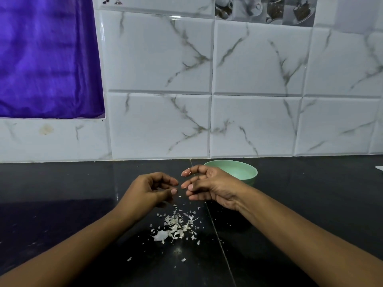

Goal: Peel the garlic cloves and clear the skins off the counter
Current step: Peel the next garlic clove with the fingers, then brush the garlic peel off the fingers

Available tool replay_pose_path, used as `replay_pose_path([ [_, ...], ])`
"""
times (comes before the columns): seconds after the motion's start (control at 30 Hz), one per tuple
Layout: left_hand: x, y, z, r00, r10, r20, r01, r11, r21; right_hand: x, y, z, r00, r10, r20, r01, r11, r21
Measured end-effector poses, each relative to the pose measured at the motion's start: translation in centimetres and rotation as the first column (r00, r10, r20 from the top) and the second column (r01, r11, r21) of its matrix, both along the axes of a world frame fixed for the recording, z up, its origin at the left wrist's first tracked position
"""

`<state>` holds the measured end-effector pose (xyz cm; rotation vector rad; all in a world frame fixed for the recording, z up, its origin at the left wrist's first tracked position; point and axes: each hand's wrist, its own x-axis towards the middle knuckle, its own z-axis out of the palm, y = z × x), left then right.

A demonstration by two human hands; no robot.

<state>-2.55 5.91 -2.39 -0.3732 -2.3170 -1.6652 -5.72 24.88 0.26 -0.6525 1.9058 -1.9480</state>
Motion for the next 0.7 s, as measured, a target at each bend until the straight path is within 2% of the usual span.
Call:
replay_pose_path([
  [0.13, -0.01, 0.01, 0.07, 1.0, 0.008, 0.005, -0.008, 1.0, 0.026, 0.16, -0.17, 0.19, 0.997, -0.071, -0.041, 0.071, 0.997, -0.018],
  [0.43, 0.48, 0.5, 0.11, 0.994, -0.082, 0.076, 0.08, 0.996, 0.034, 0.43, -0.24, 0.15, 0.995, 0.09, 0.041, -0.083, 0.984, -0.16],
  [0.57, 0.46, 0.32, 0.25, 0.994, -0.072, 0.08, 0.069, 0.997, 0.042, 0.64, -0.28, -0.03, 0.997, 0.081, 0.003, -0.08, 0.988, -0.132],
  [0.7, 0.52, 0.53, 0.21, 0.992, -0.083, 0.094, 0.076, 0.995, 0.069, 0.62, -0.31, -0.14, 0.996, 0.09, 0.0, -0.089, 0.979, -0.182],
])
